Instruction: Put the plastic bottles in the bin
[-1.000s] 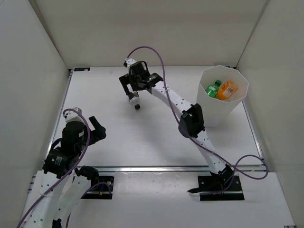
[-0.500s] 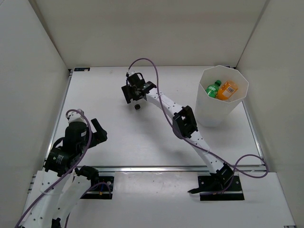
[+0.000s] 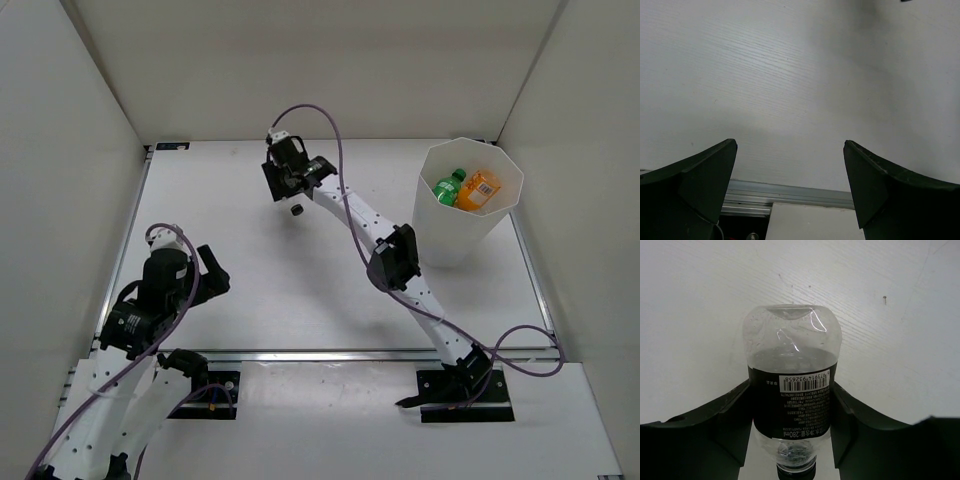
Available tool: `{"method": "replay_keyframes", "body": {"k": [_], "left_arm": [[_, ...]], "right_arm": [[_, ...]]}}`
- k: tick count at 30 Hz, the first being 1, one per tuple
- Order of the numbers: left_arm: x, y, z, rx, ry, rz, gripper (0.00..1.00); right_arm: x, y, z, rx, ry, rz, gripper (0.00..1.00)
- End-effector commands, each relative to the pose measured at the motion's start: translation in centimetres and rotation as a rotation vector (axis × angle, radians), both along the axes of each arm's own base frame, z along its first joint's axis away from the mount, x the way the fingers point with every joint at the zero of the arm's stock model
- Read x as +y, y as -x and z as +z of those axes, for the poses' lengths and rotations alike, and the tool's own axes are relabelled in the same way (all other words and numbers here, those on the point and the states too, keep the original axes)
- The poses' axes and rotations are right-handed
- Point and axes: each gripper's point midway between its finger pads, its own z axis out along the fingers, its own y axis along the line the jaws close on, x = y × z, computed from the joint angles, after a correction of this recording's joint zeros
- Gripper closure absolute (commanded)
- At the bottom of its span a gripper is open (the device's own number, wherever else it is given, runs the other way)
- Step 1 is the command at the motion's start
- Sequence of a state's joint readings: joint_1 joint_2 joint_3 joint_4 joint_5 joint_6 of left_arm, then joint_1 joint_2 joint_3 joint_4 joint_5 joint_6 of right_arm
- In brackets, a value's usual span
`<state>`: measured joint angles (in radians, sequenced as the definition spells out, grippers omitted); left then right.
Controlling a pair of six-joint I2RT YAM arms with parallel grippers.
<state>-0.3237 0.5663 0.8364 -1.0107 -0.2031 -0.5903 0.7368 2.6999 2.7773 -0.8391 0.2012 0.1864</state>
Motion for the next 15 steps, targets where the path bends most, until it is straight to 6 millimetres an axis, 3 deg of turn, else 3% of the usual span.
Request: {"method": "replay_keyframes", "body": {"k": [1, 3, 5, 6, 7, 8, 9, 11, 13, 14, 15], "left_arm": [[0.5, -0.7, -0.5, 0.009, -0.036, 0.011, 0.01], [0.3, -1.4, -0.1, -0.008, -0.032, 0.006, 0.01], [-0.2, -2.2, 0.2, -0.026, -0.016, -0.004, 0.01], [-0.3, -2.6, 0.2, -0.024, -0.017, -0.006, 0.01], [-1.0, -3.0, 0.3, -0.036, 0.002, -0.033, 0.01], [-1.7, -3.5, 0.4, -0.044, 0.022, -0.058, 0.01], [-2.4, -4.0, 0.2, -0.044, 0.039, -0.072, 0.01], [-3.8, -4.9, 0.0, -0.047, 0.072, -0.115, 0.01], [-5.1, -5.8, -0.1, -0.057, 0.094, -0.147, 0.02], [-5.3, -6.0, -0.3, -0.051, 0.099, -0.146, 0.02], [-5.7, -6.5, -0.4, -0.055, 0.098, -0.156, 0.01]], "right_arm": [[-1.8, 0.5, 16.1, -0.177, -0.197, 0.033, 0.94], [-3.7, 1.1, 18.6, -0.163, -0.231, 0.048, 0.97], [-5.3, 2.4, 23.5, -0.194, -0.312, 0.089, 1.0], [-6.4, 2.2, 23.8, -0.189, -0.316, 0.086, 0.98], [-7.2, 3.3, 25.4, -0.194, -0.33, 0.1, 0.99], [-8.8, 4.0, 28.4, -0.245, -0.357, 0.107, 0.99], [-9.7, 4.0, 28.2, -0.246, -0.336, 0.104, 0.99], [-13.5, 5.7, 32.1, -0.325, -0.326, 0.08, 0.98], [-18.2, 7.3, 34.8, -0.41, -0.278, 0.002, 0.98], [-20.0, 6.8, 32.8, -0.376, -0.231, -0.042, 0.98], [-22.1, 7.6, 32.8, -0.389, -0.216, -0.087, 0.97]]}}
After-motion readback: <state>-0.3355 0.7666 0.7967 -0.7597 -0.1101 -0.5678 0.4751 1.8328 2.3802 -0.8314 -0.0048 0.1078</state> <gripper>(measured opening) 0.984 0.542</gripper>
